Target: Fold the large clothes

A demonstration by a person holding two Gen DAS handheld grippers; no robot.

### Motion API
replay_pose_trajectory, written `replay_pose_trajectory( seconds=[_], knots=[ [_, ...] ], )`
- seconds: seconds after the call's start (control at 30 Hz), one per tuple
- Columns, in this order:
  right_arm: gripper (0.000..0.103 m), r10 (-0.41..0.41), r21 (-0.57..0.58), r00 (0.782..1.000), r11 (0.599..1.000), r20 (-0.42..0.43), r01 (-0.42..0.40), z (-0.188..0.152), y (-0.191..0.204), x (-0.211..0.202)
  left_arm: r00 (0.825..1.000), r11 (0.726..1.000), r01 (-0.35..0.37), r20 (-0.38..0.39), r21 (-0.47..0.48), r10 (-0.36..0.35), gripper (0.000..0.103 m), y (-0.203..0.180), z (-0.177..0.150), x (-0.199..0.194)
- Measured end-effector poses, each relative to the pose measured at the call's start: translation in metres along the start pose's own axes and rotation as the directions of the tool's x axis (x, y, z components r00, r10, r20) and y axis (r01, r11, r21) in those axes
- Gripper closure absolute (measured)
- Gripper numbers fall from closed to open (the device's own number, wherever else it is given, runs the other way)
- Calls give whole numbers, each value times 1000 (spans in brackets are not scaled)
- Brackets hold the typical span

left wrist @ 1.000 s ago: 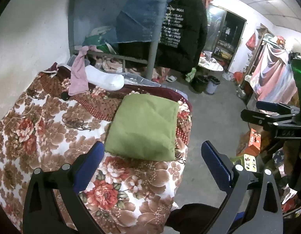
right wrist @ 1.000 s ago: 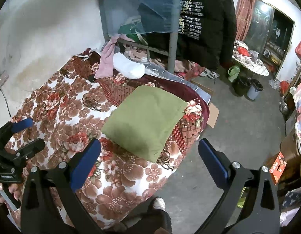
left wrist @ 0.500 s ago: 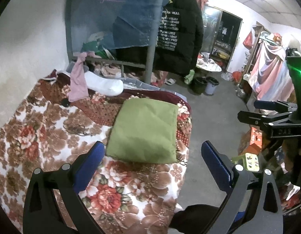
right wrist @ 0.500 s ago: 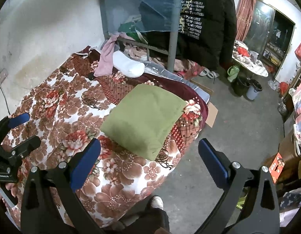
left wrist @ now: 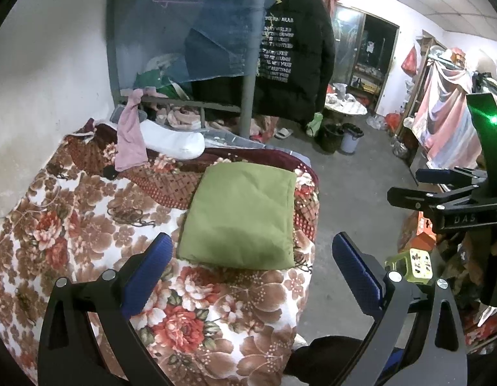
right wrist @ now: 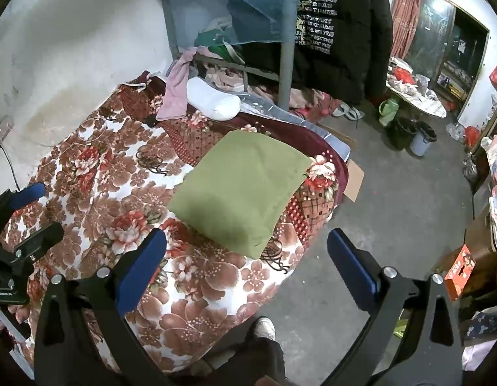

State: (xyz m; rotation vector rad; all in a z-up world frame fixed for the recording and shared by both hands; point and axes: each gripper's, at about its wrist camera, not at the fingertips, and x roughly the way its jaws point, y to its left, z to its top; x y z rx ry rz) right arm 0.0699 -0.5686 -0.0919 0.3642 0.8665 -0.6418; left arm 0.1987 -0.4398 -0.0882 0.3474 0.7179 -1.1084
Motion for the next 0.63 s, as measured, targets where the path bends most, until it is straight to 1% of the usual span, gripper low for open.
replay_pose_trajectory(
  seconds=[0.1,0.3,0.37,0.4,0.43,0.5,0.63],
  knots=[
    [5,4,2,1000,1000,1,-4,0,-1,0,1000,1000,10,-6,4,-10,5,0,2,1],
    [5,6,6,1000,1000,2,-6,7,0,5,1000,1000,7,-1,10,-7,5,-2,6,0],
    [5,-10,3,1000,1000,8,10,9,-1,5,1000,1000,-6,5,25,5,5,-4,6,0],
    [5,-20,7,1000,1000,13,20,9,-2,4,1000,999,-25,2,39,25,5,-5,7,1],
    [5,-18,16,1000,1000,16,17,10,-3,4,999,999,-31,-5,44,32,6,-6,7,2],
    [5,-12,31,1000,999,11,11,10,-7,6,1000,999,-21,-4,45,21,5,-6,9,3],
    [5,-12,36,1000,999,11,12,11,-8,6,1000,999,-24,1,39,24,5,-5,11,3]
  ],
)
